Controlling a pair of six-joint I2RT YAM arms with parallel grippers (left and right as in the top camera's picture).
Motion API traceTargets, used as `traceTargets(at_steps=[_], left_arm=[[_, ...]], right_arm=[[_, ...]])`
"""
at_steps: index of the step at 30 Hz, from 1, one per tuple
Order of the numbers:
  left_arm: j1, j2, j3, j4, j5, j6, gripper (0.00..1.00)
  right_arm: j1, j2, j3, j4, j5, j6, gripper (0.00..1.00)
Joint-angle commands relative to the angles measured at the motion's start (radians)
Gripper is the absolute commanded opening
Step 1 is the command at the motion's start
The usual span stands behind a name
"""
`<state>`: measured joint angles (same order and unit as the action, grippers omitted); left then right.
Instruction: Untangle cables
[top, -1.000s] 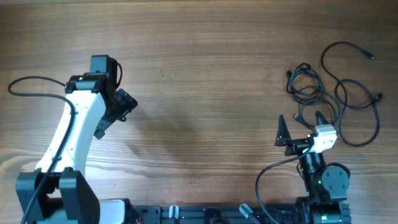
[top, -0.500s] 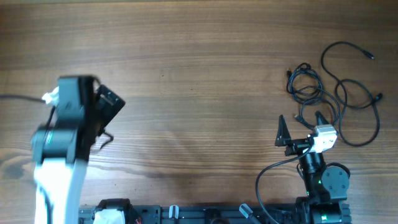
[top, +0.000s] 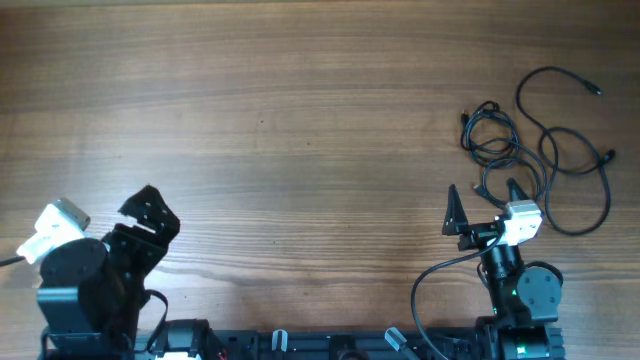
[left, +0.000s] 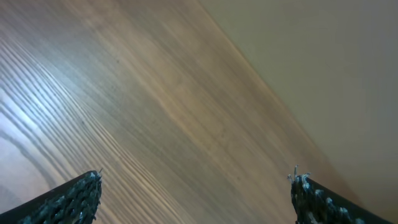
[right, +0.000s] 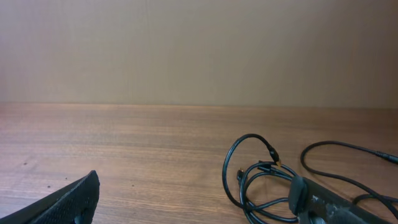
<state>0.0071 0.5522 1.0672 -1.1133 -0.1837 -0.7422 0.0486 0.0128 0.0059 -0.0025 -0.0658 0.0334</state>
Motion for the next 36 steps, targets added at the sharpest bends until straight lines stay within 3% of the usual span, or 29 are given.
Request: traceTargets(at_steps=[1, 12, 17, 20, 25, 34, 36], left_arm=[[0.003, -0.051, -0.118, -0.006, -0.012, 0.002, 1.0], [0.003, -0.224, -0.421, -0.007, -0.012, 0.002, 1.0], [0.003, -0.322, -0.468, 0.012, 0.011, 0.002, 1.0], [0.003, -0.388, -0.468, 0.102, 0.011, 0.002, 1.0], [0.003, -0.551, -0.513, 0.397, 0.018, 0.002, 1.0], [-0.003, -0.549, -0.729, 1.218, 0.136, 0.006, 1.0], [-0.003, -0.549, -0.788, 1.337, 0.152, 0.006, 1.0]], right_arm=[[-0.003, -0.009, -0.001, 0.003, 0.016, 0.013, 1.0], [-0.003, -0.009, -0.001, 0.003, 0.016, 0.013, 1.0], [-0.003, -0.009, -0.001, 0.003, 0.016, 0.013, 1.0], [-0.003, -0.009, -0.001, 0.003, 0.016, 0.013, 1.0], [-0.003, -0.009, -0.001, 0.003, 0.016, 0.013, 1.0], [-0.003, -0.009, -0.001, 0.003, 0.016, 0.013, 1.0], [-0.003, -0.009, -0.001, 0.003, 0.016, 0.012, 1.0]])
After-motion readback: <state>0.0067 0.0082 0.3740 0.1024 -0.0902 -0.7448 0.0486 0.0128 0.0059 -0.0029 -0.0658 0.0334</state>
